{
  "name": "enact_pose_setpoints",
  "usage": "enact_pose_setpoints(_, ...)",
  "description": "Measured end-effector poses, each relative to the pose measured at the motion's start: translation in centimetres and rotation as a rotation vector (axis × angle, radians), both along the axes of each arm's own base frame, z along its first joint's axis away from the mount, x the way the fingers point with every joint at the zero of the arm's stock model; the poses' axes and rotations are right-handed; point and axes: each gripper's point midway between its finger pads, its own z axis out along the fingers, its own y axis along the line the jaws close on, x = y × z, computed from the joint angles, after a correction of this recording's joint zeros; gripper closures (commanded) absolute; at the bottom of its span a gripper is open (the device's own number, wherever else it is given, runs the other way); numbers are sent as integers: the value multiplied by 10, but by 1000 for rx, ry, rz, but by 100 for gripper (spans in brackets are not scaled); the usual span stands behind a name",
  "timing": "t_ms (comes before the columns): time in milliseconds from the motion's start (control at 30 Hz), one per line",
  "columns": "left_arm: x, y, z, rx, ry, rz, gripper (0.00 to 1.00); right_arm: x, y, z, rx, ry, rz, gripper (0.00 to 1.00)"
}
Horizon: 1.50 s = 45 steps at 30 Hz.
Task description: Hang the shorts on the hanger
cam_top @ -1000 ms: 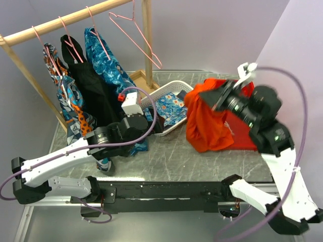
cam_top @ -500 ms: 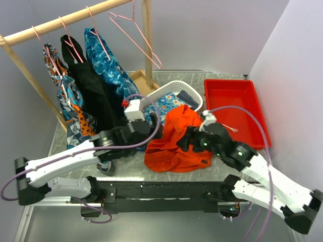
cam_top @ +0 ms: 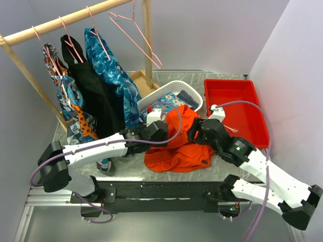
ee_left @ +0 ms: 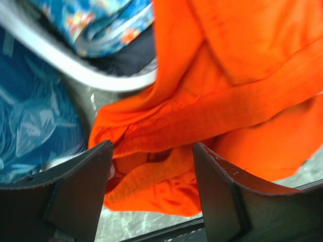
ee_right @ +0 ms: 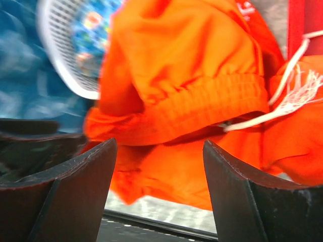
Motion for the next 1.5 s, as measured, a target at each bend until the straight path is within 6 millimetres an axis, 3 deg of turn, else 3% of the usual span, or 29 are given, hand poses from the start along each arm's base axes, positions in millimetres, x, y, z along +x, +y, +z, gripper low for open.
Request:
enact_pose_setpoints(367, -29, 51, -51, 53, 136, 170, 33, 12, -1, -37, -232, 57, 65, 19)
enact_pose_setpoints(500, -37, 65, -65, 73, 177, 227, 33, 15, 1, -41, -259, 59, 78, 14)
enact_pose_setpoints(900, -36, 53, -84, 30, 214, 271, 35, 35, 8, -54, -378, 67, 101, 8)
enact_pose_setpoints(1033, -38, 54, -94, 29, 225, 279, 42, 43, 18, -57, -405, 69, 139, 8)
enact_pose_setpoints(1200, -40, 52, -98, 15, 229, 274, 50, 48, 28, -77, -465, 111, 202, 8)
enact_pose_setpoints(1300, -39, 48, -96, -1, 225, 268, 64, 49, 29, -89, -504, 137, 222, 9)
enact_pose_setpoints(1333, -39, 47, -96, -4, 224, 266, 75, 50, 29, -92, -518, 146, 227, 21)
enact_pose_setpoints(1400, -40, 46, -96, -4, 223, 262, 87, 53, 31, -95, -538, 156, 229, 41)
enact_pose_setpoints(1433, -40, 46, -96, -2, 222, 259, 96, 54, 31, -95, -545, 158, 229, 67)
enact_pose_setpoints(1500, -41, 46, -96, 7, 219, 246, 99, 58, 32, -90, -552, 158, 218, 87)
